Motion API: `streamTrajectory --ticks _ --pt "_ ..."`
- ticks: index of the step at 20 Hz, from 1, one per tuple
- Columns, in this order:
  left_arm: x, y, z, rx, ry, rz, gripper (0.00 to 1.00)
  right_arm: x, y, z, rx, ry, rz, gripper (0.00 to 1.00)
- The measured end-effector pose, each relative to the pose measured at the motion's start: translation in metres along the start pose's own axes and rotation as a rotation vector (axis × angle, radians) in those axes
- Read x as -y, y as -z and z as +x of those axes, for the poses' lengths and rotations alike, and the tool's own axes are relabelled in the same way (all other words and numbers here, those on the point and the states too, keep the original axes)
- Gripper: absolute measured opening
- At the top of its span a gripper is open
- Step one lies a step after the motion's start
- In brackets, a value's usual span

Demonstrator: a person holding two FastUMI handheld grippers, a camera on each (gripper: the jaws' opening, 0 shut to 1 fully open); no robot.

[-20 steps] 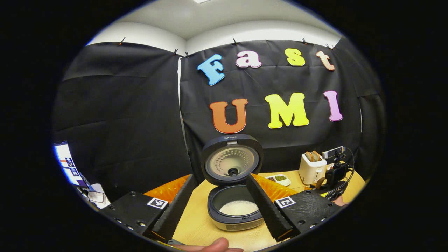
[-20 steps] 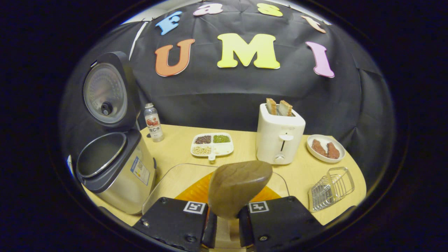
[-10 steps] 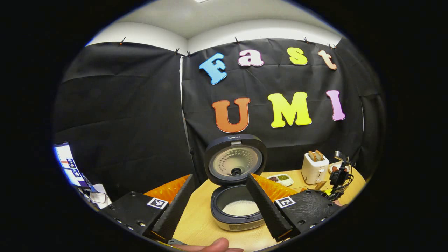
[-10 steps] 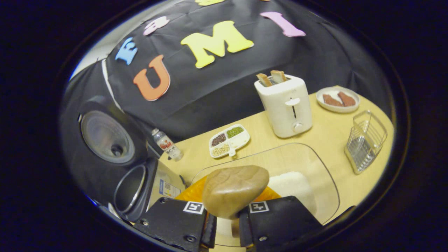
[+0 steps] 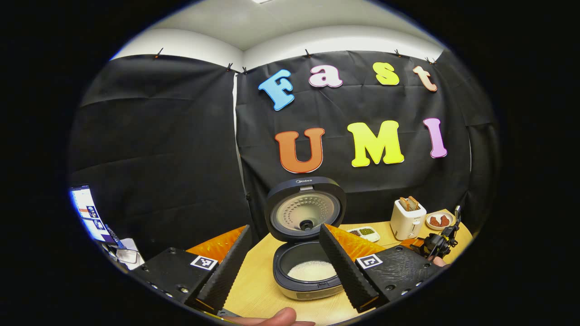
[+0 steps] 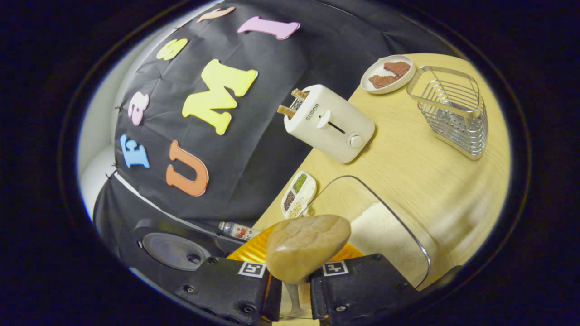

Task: Close the left gripper, press the button to open the rice cooker; take a wooden spoon from the chopstick holder with the right hand, scoop a spoonful of rice and pour it into the rice cooker, then put the wooden spoon back into the chopstick holder.

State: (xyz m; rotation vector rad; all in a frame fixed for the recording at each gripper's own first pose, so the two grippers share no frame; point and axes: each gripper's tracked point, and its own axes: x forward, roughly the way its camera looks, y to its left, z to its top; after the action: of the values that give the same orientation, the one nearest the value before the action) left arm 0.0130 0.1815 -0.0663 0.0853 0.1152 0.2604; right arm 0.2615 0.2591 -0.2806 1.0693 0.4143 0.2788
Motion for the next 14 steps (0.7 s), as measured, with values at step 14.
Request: streamTrajectory --ticks 14 --pt "0.001 -0.008 0.0 0.022 0.01 -0.012 0.96 -0.047 -0.066 -0.035 0.098 -0.116 0.21 0.31"
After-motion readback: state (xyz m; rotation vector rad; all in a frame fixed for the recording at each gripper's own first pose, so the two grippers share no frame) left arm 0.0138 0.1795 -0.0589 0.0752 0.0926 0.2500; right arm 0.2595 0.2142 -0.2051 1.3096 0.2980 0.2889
